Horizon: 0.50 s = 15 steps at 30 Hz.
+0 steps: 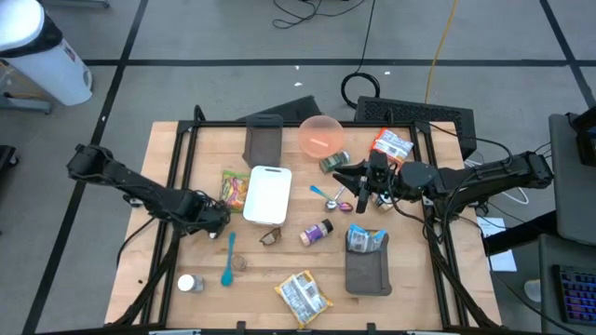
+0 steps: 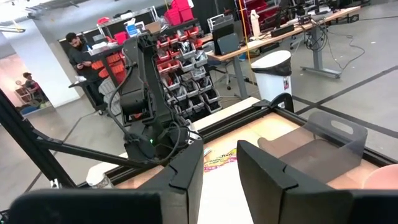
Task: Pick & Place Food Item
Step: Put the left blue pattern spoon into the top black transparent bin
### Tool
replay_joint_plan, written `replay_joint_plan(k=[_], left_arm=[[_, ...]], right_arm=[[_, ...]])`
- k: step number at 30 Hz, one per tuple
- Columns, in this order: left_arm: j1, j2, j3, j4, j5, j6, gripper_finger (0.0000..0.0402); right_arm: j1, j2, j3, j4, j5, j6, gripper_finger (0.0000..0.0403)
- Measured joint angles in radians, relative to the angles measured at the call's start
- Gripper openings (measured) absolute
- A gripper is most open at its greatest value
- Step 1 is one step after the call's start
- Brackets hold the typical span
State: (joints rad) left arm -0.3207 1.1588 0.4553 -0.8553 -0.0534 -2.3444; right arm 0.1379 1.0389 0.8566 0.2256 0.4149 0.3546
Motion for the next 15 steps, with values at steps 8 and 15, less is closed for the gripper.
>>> replay_joint_plan(k=[8, 15], left_arm=[[0.035, 0.070, 0.012, 0.015, 0.023, 0.066, 0.0232], [0.035, 0.070, 0.014, 0.017, 0.020, 0.109, 0.0171]], right_arm=[[0.000, 0.000, 0.000, 0.000, 0.001, 0.000, 0.0089], [0.000, 0.000, 0.000, -0.007, 0.001, 0.000, 0.0089]])
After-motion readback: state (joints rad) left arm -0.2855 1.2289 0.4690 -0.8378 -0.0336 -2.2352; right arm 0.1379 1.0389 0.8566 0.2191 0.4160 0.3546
